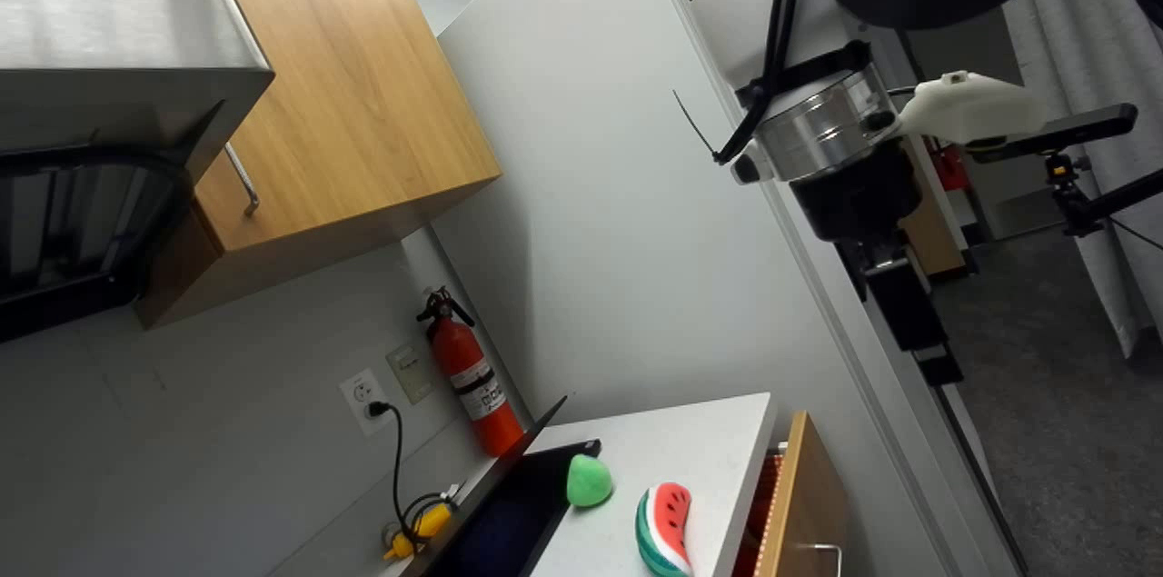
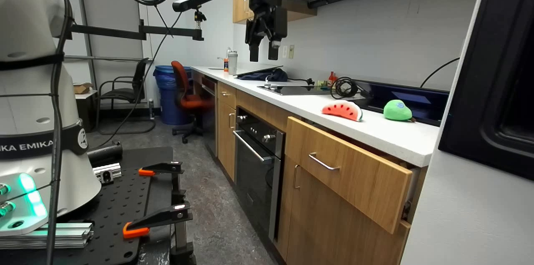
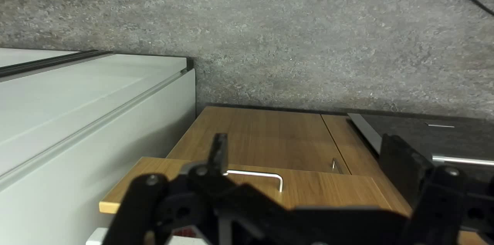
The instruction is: Open the top drawer, Pick up the watermelon plush toy from the countertop and put it in the basket. Pick up the banana plush toy from the basket in the drawer and put it on the countertop. Close the top drawer.
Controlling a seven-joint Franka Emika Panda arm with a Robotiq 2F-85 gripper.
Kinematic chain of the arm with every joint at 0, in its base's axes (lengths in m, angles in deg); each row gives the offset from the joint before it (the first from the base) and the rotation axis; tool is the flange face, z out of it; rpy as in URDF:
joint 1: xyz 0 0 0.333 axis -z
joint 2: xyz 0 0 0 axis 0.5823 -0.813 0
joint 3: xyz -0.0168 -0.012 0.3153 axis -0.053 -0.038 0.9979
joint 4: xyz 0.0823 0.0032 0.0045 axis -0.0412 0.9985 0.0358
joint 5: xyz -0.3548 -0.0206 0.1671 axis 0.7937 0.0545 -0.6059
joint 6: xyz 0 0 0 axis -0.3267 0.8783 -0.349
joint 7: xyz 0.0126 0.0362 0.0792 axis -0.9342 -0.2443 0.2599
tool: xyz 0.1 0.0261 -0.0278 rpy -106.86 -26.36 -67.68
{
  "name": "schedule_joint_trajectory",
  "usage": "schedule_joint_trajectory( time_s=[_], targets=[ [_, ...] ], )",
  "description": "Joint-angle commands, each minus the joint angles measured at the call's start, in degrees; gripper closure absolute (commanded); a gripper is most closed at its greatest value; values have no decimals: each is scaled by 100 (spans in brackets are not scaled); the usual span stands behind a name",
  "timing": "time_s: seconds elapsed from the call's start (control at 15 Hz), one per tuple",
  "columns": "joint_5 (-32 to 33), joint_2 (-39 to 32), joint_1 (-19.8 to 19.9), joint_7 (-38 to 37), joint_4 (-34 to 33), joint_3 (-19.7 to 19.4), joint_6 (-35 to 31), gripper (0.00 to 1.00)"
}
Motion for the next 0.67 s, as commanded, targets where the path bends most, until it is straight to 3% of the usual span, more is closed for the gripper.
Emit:
schedule_joint_trajectory(
  time_s=[0.0, 0.27, 0.33, 0.6],
  targets=[
    [-94, -519, -52, 86, -264, -81, -333, 0],
    [-74, -1000, -46, 73, -427, -66, -620, 7],
    [-75, -1118, -44, 76, -473, -68, -670, 19],
    [-33, -1584, -24, 52, -679, -71, -866, 51]
  ],
)
